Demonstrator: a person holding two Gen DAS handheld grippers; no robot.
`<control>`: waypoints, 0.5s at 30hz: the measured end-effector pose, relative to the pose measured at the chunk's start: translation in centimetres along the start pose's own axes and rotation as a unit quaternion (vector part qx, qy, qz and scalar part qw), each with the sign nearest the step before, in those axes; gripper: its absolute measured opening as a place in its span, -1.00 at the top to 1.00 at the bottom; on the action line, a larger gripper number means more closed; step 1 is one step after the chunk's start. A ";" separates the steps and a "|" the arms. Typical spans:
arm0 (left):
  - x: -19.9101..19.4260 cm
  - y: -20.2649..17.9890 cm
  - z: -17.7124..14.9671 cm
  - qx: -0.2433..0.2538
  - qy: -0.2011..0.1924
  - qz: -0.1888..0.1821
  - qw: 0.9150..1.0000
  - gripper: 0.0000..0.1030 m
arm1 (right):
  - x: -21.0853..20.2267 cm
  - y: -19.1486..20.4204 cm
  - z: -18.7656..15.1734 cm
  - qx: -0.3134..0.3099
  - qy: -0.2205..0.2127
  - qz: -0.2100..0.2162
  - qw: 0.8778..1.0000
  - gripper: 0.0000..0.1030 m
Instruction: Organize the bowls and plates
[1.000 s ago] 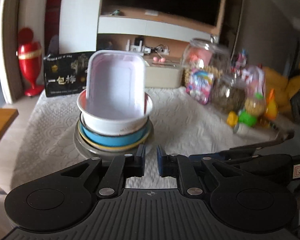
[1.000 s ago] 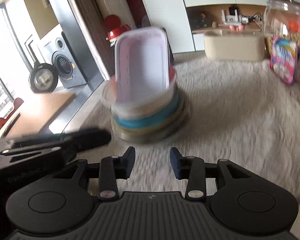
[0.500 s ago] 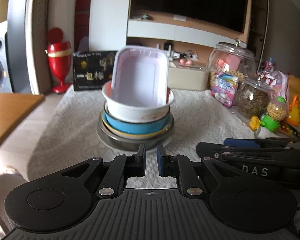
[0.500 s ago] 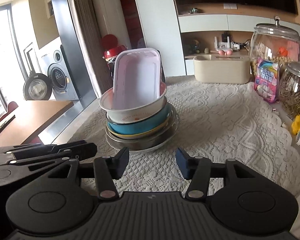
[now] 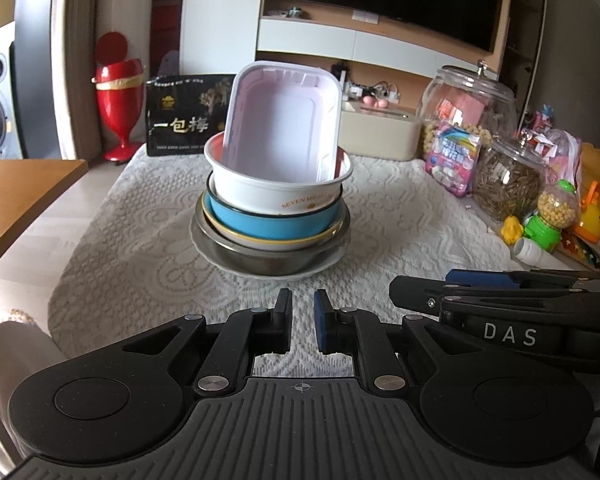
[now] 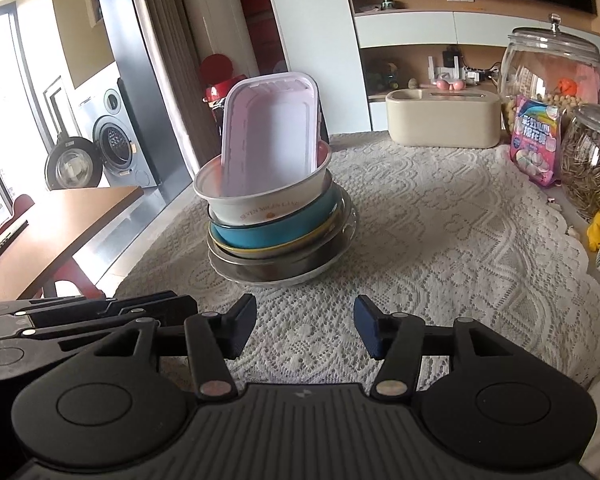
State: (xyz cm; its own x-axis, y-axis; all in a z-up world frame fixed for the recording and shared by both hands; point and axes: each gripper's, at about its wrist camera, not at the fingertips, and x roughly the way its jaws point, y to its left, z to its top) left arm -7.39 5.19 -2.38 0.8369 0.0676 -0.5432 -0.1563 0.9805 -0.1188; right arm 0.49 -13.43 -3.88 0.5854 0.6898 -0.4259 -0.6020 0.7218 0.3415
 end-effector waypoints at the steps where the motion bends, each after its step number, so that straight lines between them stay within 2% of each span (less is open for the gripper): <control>1: 0.0 0.0 0.0 -0.001 0.000 0.000 1.000 0.73 | 0.0 0.0 0.0 -0.001 0.001 0.000 1.000 -0.06; 15: -0.2 0.1 -0.1 -0.007 -0.001 0.000 1.000 0.73 | 0.0 0.1 -0.1 -0.005 0.002 0.000 1.000 -0.06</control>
State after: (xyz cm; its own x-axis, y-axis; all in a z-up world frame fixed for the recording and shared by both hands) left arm -7.58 5.27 -2.35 0.8375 0.0686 -0.5421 -0.1638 0.9780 -0.1293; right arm 0.42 -13.33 -3.94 0.5830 0.6899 -0.4291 -0.6075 0.7209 0.3335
